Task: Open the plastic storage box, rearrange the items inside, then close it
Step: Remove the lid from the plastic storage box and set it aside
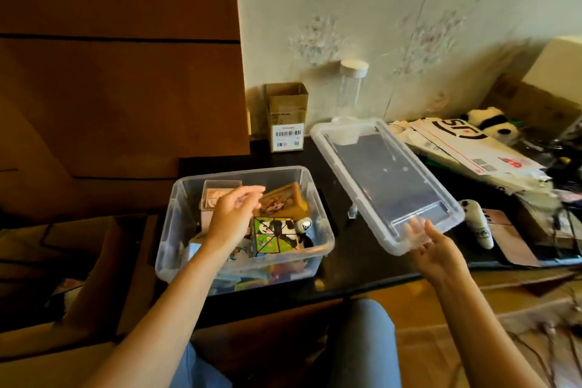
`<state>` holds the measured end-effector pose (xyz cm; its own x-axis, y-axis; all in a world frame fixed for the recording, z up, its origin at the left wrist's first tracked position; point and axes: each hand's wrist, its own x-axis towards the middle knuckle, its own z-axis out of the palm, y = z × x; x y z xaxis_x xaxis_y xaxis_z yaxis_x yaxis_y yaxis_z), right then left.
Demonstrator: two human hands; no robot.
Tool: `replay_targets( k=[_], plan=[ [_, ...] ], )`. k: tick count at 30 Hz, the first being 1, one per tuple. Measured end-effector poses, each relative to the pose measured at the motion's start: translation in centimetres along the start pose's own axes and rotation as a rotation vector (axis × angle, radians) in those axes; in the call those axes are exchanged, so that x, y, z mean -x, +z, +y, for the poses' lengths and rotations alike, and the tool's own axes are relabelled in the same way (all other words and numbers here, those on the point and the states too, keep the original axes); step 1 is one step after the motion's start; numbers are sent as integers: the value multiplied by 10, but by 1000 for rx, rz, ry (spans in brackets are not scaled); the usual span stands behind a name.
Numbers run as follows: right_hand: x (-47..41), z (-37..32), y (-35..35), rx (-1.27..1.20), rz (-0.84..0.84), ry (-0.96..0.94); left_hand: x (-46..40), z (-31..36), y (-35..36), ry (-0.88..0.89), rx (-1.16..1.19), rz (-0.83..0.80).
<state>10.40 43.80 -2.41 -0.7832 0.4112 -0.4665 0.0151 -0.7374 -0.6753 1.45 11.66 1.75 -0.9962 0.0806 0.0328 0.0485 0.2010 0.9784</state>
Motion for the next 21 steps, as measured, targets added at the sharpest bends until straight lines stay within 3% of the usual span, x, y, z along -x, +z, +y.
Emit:
replay_targets(
  k=[4, 10, 16, 21],
  plan=[
    [-3, 6, -26, -89, 128, -66, 10, -22, 1, 83, -274, -14],
    [-10, 20, -48, -28, 317, -101, 17, -40, -14, 106, -555, 38],
    [-15, 31, -60, 11, 425, -39, 20, -51, -22, 100, -628, 59],
    [-21, 39, -65, 227, 514, 7, 17, -50, -21, 74, -640, 39]
  ],
)
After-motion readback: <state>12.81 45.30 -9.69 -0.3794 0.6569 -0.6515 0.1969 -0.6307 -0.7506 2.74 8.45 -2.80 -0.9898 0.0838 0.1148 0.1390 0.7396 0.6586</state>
